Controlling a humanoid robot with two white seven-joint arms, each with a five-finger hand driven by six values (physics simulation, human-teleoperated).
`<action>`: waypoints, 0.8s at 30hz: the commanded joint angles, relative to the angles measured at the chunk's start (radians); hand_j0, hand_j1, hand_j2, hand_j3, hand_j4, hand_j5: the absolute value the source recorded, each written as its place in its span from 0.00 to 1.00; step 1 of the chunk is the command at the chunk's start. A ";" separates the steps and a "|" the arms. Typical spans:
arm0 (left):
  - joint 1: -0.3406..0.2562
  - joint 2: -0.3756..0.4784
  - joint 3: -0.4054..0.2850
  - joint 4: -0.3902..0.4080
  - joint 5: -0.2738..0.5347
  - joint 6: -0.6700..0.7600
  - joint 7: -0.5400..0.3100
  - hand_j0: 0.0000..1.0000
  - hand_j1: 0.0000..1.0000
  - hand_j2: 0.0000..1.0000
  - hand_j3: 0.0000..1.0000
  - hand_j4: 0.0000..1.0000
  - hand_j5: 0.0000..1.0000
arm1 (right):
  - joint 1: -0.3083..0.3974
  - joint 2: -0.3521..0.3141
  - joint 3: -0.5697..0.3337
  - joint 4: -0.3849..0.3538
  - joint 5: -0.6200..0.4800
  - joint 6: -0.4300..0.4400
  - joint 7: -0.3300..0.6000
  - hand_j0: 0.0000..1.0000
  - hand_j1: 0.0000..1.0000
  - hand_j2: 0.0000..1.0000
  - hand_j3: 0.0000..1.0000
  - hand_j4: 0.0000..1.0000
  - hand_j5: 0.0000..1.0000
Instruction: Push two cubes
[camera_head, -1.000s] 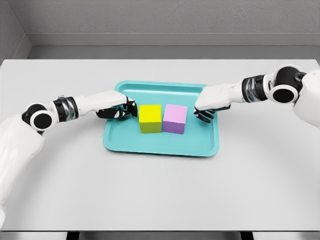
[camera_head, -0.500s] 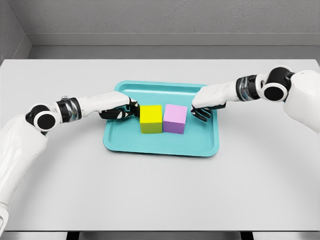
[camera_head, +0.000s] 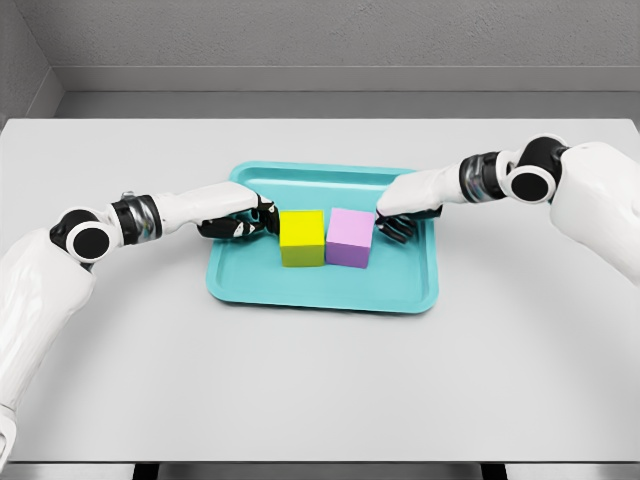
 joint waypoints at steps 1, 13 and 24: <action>0.000 -0.001 0.003 0.006 0.007 0.002 0.000 0.46 0.46 0.46 0.46 0.46 0.46 | 0.000 0.010 -0.002 0.008 -0.001 0.002 0.000 0.10 0.10 0.10 0.10 0.10 0.10; -0.011 -0.018 -0.003 0.009 0.006 0.002 0.000 0.46 0.46 0.46 0.46 0.46 0.46 | 0.000 0.023 -0.003 0.008 -0.001 0.002 0.000 0.10 0.10 0.10 0.10 0.10 0.10; -0.009 -0.019 -0.001 0.007 0.009 0.002 0.000 0.48 0.48 0.48 0.48 0.48 0.48 | -0.002 0.024 -0.005 0.012 0.001 0.002 0.000 0.10 0.10 0.10 0.10 0.10 0.10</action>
